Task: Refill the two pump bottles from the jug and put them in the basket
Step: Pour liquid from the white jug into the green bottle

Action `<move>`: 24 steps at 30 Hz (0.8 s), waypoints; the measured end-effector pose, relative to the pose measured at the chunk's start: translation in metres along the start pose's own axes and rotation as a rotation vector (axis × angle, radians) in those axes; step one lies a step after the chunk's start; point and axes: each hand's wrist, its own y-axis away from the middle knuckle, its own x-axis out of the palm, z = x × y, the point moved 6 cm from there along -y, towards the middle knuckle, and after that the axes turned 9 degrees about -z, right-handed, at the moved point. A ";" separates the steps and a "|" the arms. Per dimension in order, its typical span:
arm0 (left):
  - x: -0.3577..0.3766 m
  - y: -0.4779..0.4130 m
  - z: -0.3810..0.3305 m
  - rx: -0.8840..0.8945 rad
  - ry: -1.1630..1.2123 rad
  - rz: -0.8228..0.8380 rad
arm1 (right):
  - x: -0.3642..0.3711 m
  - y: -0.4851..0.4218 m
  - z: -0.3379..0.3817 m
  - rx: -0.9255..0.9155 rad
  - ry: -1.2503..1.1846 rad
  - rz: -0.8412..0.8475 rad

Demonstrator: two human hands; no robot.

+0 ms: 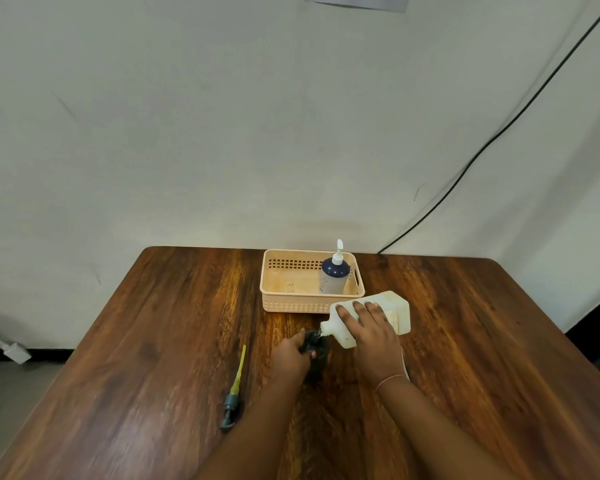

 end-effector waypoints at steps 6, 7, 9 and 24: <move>0.000 0.000 -0.001 0.018 -0.020 0.001 | 0.003 0.000 0.000 0.007 0.004 0.019; 0.000 0.000 -0.001 0.020 -0.025 0.003 | 0.003 0.000 0.000 0.006 0.004 0.017; 0.000 -0.001 -0.001 0.018 -0.027 0.005 | 0.003 0.000 0.000 0.001 0.004 0.013; 0.001 0.000 0.002 -0.012 0.020 0.002 | 0.003 -0.001 0.004 -0.046 0.038 -0.029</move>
